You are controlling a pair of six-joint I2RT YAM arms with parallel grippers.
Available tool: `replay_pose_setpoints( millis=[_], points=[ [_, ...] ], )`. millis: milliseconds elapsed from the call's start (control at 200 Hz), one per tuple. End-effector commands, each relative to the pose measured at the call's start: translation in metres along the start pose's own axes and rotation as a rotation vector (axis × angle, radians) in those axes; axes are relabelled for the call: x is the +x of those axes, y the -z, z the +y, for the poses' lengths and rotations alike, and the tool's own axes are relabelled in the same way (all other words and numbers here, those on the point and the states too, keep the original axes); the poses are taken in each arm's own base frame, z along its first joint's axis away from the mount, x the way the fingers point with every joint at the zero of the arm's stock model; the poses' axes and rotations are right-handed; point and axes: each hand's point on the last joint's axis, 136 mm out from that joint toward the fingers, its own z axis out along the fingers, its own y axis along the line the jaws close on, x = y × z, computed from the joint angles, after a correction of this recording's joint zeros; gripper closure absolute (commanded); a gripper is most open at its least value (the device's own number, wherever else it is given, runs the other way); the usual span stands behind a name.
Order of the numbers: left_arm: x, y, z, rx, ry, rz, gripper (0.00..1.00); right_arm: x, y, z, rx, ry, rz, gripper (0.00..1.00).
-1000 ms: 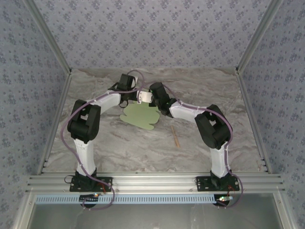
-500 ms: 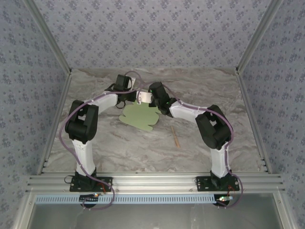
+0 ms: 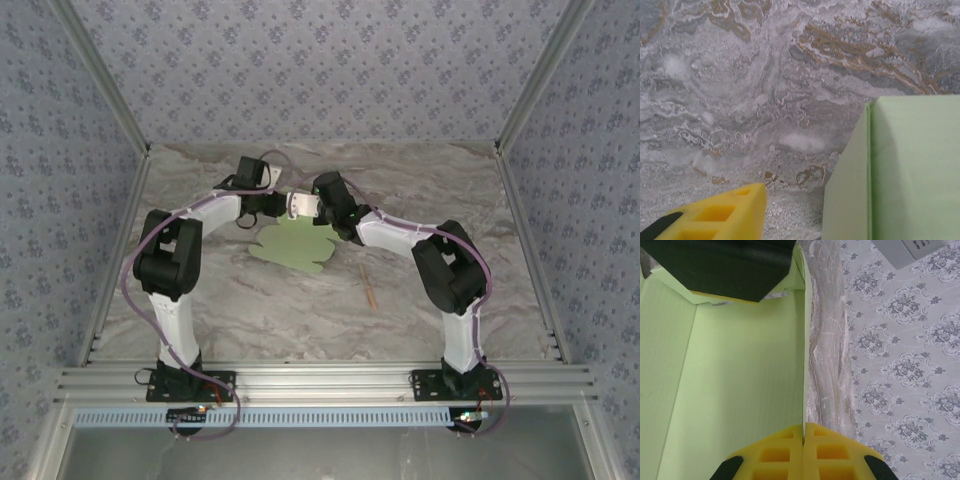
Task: Fold the paper box
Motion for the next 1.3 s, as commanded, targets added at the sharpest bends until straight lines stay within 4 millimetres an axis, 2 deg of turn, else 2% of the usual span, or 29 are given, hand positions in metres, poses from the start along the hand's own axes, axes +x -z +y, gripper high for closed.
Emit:
replay_pose_setpoints(
  millis=[0,310,555,999,1294],
  points=[
    [0.009,0.012,0.008,-0.015,-0.013,0.061,0.54,0.001,0.015,-0.032,0.054,0.006,0.014,1.0],
    [0.01,0.014,0.002,0.036,-0.02,0.078,0.52,0.0,0.016,-0.032,0.06,0.017,0.014,1.0],
    [0.013,0.006,0.005,0.066,0.023,0.099,0.57,-0.003,0.017,-0.035,0.065,0.018,0.005,1.0],
    [-0.009,-0.007,0.003,0.09,0.065,0.017,0.7,-0.009,0.018,-0.029,0.043,0.008,-0.011,1.0],
    [-0.025,-0.004,-0.01,0.18,0.067,-0.078,0.67,-0.006,0.019,-0.023,0.018,0.003,-0.01,1.0]
  ],
)
